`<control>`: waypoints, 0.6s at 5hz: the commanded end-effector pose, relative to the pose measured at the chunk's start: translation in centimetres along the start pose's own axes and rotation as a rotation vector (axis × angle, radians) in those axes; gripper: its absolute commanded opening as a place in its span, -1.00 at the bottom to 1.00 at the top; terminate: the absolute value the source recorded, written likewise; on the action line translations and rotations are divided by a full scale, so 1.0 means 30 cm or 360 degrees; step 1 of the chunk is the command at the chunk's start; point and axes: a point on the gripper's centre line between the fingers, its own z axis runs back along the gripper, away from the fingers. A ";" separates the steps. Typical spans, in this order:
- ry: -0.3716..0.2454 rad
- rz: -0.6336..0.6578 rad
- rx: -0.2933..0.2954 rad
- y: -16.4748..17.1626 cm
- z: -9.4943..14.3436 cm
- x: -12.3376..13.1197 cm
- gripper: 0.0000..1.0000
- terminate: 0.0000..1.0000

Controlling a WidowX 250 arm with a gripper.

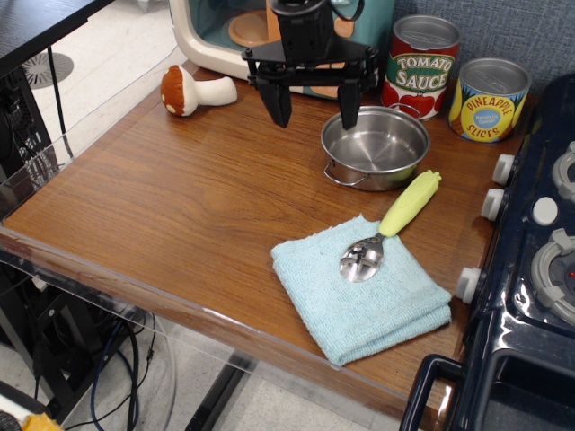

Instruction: Pick up the spoon and move it to the bottom left corner

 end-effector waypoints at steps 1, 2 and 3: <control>-0.0048 -0.0229 -0.0074 -0.184 0.047 -0.073 1.00 -1.00; -0.0018 -0.0320 -0.0084 -0.232 0.006 -0.123 1.00 -1.00; 0.0017 -0.0379 -0.0070 -0.258 -0.028 -0.151 1.00 -1.00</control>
